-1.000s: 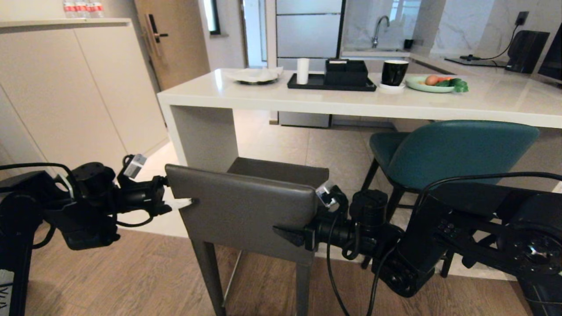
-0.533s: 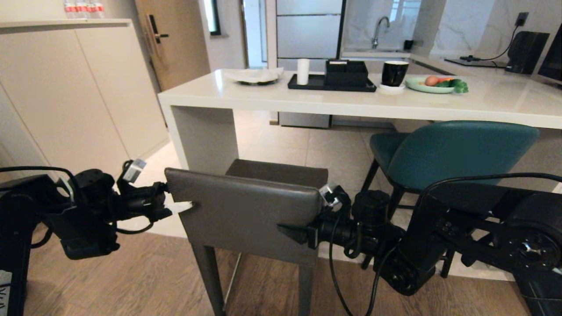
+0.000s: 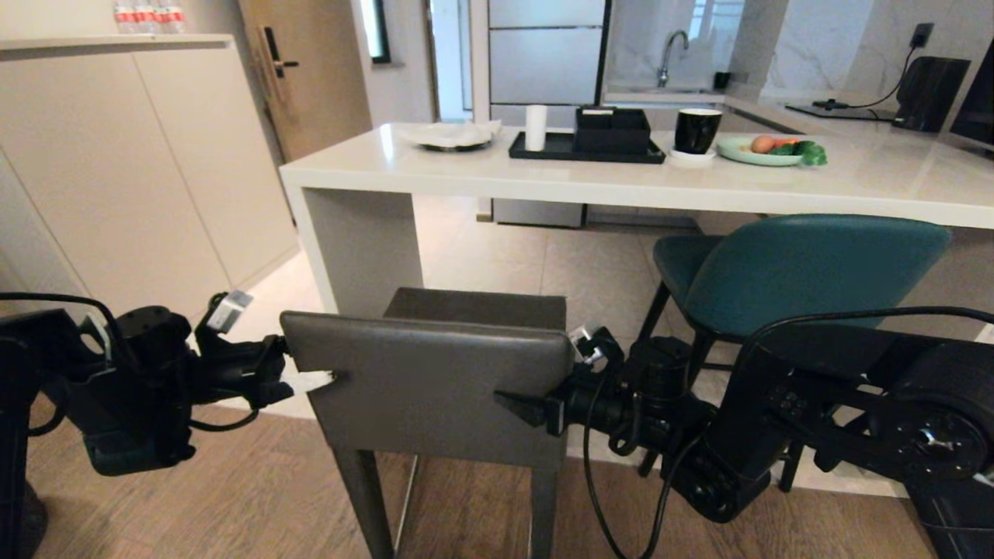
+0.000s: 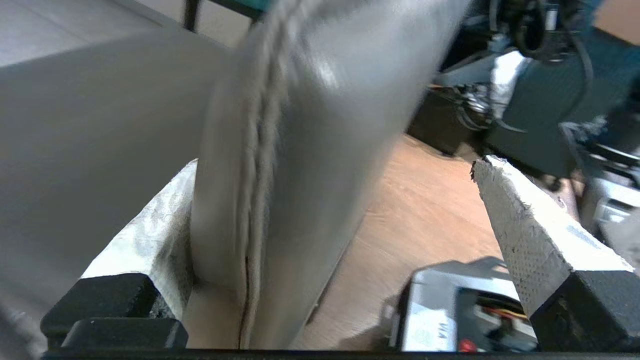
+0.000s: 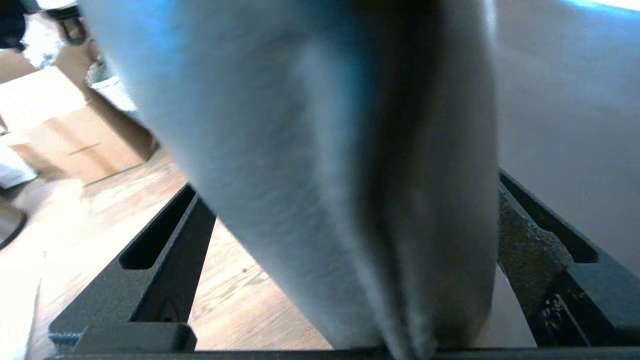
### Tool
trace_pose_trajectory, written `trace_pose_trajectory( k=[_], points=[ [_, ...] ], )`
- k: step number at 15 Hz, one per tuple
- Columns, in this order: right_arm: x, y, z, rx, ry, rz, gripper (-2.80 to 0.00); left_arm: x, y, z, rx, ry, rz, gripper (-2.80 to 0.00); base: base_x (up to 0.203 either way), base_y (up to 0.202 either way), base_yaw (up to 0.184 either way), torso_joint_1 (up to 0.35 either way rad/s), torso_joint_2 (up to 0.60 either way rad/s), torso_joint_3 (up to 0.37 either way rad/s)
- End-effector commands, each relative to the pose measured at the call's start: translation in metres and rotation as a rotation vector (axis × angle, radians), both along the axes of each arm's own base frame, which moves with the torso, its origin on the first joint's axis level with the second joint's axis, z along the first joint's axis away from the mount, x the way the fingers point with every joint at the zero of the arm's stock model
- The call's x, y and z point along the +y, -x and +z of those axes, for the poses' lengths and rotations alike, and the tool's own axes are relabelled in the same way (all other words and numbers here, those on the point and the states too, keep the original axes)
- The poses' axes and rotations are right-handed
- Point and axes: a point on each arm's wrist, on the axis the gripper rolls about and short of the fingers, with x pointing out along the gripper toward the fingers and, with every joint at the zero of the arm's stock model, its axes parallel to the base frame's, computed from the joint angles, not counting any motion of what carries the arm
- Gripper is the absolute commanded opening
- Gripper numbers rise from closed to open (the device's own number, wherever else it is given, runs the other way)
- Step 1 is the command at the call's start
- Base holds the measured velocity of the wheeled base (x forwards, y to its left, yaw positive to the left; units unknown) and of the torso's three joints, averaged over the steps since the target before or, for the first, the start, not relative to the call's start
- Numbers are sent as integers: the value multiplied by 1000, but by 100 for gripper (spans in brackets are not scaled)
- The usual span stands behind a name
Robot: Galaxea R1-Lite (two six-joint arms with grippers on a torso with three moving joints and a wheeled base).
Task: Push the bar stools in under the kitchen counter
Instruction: Pull the gray chair out from under the dining table
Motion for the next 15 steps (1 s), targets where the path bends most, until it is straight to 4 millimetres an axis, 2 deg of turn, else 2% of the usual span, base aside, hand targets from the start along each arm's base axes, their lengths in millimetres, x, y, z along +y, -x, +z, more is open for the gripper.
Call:
trace_pose_trajectory(
  k=[1,9,11,13,15],
  points=[
    [1,6,-3,4,2,14,0,-1,3,6,-15,-3,-11,0,0,0,0,0,0,0],
    [22,48,1,2,1,117,0,1,-5,6,-34,-5,-2,0,0,0,0,0,0,0],
    [22,48,2,0,1,113,0,1,-5,7,-37,-6,-4,0,0,0,0,0,0,0],
    [14,42,3,0,-3,85,0,-1,-1,10,-35,-5,-8,0,0,0,0,0,0,0],
    [8,39,12,-10,-26,66,0,1,5,10,-24,-4,0,0,0,0,0,0,0,0]
  ],
)
